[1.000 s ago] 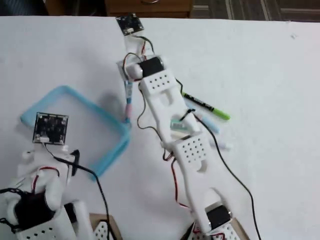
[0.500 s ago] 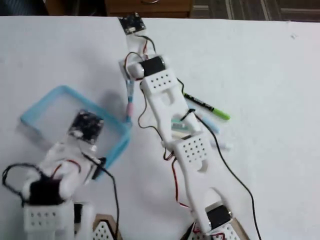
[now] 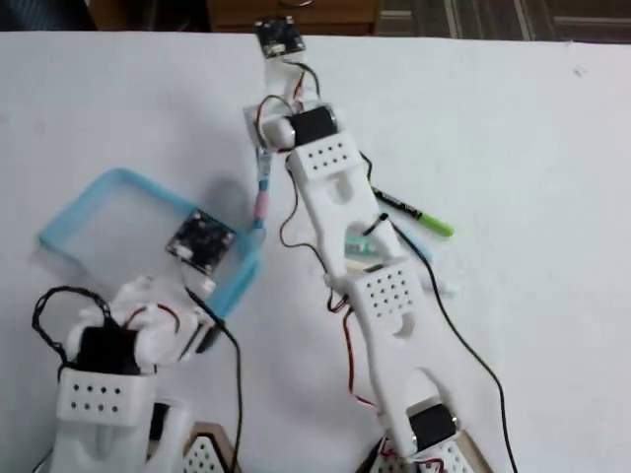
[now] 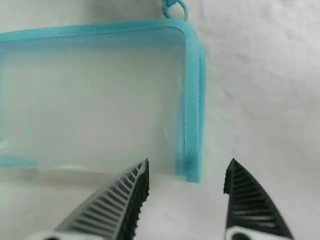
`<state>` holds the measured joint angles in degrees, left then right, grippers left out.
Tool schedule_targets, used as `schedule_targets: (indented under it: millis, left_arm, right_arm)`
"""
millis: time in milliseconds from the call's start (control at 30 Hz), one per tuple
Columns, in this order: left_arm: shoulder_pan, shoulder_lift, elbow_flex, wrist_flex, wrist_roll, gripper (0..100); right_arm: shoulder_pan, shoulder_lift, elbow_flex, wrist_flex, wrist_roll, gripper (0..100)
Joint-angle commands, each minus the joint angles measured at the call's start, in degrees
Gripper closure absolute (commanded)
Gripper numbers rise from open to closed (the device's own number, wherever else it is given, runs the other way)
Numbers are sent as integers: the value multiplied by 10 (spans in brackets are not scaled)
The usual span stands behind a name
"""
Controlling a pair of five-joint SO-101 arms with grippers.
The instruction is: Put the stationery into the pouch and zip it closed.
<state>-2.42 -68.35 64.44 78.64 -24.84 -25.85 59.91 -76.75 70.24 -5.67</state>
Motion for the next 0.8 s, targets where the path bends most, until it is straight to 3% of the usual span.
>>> schedule_targets:
  millis: [0,267,400,767]
  left_arm:
    - [-50,-45,-18,5,17,755]
    - [-178,-172,-222,115,18,754]
    - [-227,-173,-323,186,62,747]
    - [-254,-173,-447,236,146,725]
  right_arm:
    - [6,-60,-72,37,-32,981]
    - [-5,-159,-188,100,-29,981]
    - [-37,-219,-185,136,26,981]
    - [-136,-366,-183,140,126,981]
